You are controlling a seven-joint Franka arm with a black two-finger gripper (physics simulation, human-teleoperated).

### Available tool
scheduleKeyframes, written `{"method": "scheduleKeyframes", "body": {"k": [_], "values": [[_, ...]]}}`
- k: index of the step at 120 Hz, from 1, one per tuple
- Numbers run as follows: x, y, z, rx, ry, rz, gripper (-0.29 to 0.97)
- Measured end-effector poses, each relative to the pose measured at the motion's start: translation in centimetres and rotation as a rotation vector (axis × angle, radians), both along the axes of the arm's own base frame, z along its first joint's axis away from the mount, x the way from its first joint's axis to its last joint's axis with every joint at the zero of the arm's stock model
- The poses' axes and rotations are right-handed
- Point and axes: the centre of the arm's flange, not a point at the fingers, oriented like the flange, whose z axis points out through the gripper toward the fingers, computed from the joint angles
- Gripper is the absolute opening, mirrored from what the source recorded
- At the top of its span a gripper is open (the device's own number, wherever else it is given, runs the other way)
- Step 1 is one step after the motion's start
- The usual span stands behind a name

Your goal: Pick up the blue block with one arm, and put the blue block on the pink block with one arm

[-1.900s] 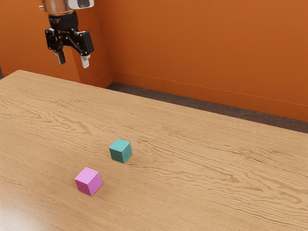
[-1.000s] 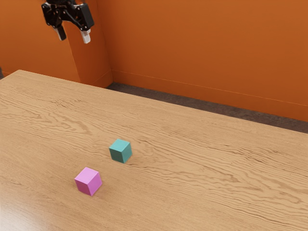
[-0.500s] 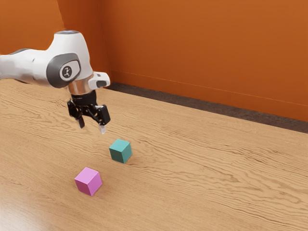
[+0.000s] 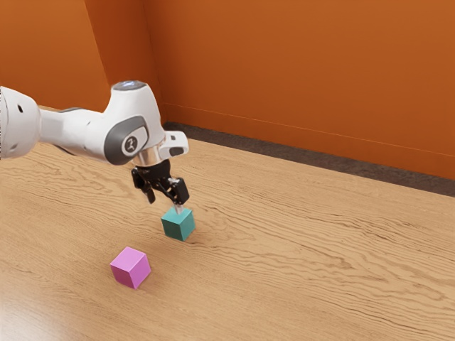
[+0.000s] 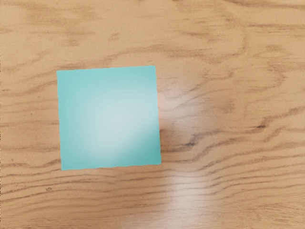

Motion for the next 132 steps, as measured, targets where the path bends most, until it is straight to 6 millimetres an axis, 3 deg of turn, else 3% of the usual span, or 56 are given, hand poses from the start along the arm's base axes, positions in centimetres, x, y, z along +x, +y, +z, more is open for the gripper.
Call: {"method": "scheduleKeyframes", "body": {"k": [38, 82, 132], "values": [[0.4, -0.1, -1.9, 0.003, 0.003, -0.027, 0.68], [1.4, 0.8, -2.5, 0.004, -0.001, -0.027, 0.68], [3.9, 2.4, -3.4, 0.012, 0.002, -0.018, 0.68]]}}
